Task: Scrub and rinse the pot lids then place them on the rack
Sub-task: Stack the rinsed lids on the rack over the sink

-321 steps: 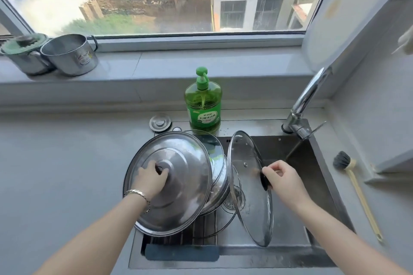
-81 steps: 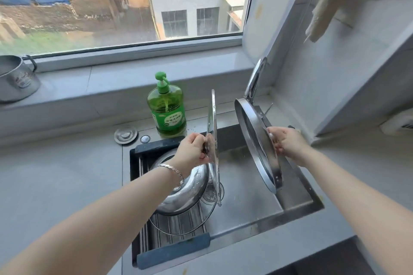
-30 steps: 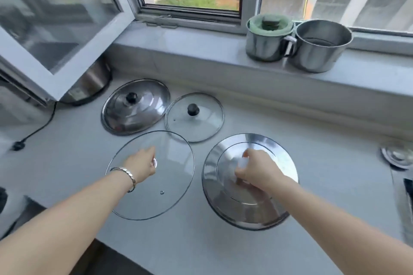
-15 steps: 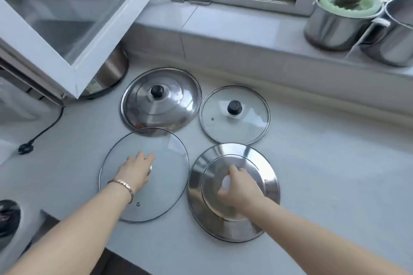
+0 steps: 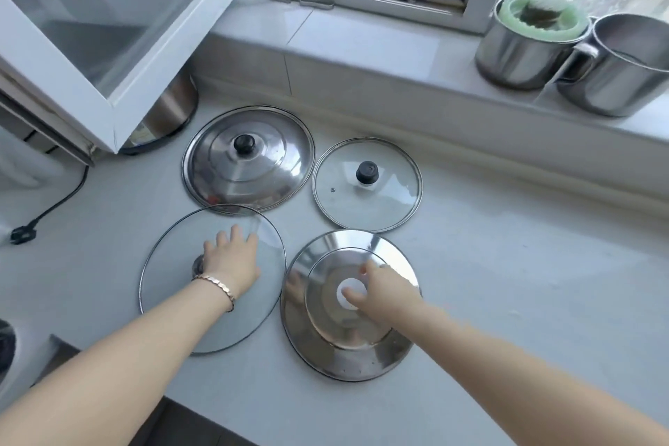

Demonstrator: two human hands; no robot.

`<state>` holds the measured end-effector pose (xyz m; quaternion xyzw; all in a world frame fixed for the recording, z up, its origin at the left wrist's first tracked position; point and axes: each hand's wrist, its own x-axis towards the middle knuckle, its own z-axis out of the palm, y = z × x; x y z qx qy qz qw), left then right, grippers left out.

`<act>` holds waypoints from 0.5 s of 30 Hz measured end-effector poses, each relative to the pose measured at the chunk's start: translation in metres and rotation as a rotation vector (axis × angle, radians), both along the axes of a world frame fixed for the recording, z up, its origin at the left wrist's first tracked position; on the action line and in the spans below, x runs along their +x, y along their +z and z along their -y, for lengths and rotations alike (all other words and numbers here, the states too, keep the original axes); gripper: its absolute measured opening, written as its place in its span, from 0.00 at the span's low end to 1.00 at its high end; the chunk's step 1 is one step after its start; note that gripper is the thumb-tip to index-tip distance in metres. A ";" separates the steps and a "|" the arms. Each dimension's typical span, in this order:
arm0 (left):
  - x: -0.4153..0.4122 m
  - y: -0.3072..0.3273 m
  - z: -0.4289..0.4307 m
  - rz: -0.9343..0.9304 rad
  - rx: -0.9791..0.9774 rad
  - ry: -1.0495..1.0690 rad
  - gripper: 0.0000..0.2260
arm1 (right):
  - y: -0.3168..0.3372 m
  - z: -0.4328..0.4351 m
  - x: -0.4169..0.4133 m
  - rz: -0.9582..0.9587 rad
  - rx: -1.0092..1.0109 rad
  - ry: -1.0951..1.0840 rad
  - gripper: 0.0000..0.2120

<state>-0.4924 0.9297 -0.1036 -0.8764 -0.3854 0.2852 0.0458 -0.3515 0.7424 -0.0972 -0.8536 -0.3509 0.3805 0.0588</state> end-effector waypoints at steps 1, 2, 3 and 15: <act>0.013 0.007 0.007 0.050 -0.011 -0.021 0.17 | 0.004 0.006 0.007 0.007 0.018 -0.015 0.24; 0.027 0.014 0.016 0.108 -0.033 -0.042 0.16 | 0.007 0.014 0.014 0.013 0.037 -0.043 0.22; 0.042 0.021 0.027 0.173 -0.075 -0.054 0.14 | 0.011 0.025 0.022 0.018 0.050 -0.080 0.20; 0.221 0.059 0.282 0.341 -0.652 -0.414 0.06 | 0.063 0.307 0.130 0.092 -0.083 -0.521 0.11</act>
